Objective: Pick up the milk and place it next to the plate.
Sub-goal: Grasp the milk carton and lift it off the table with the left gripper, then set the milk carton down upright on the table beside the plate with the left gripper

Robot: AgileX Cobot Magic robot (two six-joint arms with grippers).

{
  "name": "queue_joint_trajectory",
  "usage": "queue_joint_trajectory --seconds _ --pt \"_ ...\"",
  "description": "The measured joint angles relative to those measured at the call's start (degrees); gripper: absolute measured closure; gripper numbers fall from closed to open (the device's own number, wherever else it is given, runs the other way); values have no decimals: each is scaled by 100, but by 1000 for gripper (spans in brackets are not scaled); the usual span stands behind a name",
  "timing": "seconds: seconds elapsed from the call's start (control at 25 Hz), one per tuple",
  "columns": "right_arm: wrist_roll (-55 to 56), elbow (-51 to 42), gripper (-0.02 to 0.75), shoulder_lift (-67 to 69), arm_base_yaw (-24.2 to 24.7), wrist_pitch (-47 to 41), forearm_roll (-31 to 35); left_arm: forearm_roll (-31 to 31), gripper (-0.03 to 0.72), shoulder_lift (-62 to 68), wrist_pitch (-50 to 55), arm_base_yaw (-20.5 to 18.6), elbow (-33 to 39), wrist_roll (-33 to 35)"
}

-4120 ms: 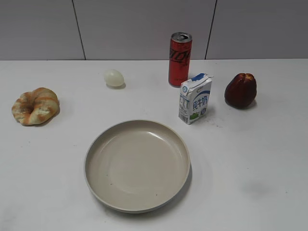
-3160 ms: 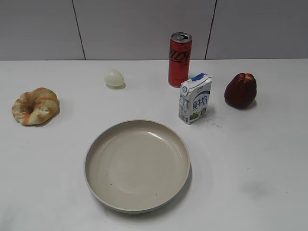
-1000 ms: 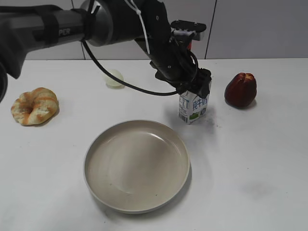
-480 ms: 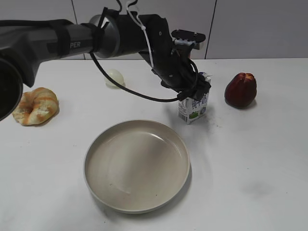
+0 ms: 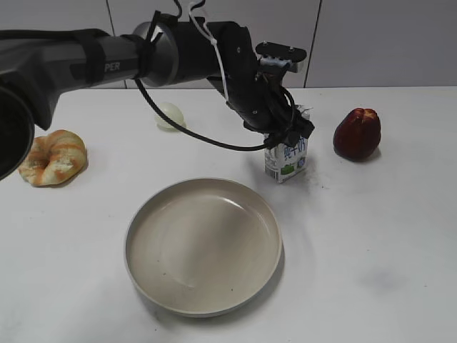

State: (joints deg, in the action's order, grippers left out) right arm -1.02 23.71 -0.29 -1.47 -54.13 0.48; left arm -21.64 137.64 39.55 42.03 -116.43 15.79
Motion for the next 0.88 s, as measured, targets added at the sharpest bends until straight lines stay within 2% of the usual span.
queue_joint_trajectory --seconds 0.72,0.88 --pt "0 0 272 0 0 0 0 80 389 -416 404 88 -18 -5" --pt "0 0 272 0 0 0 0 85 389 -656 849 278 -18 -347"
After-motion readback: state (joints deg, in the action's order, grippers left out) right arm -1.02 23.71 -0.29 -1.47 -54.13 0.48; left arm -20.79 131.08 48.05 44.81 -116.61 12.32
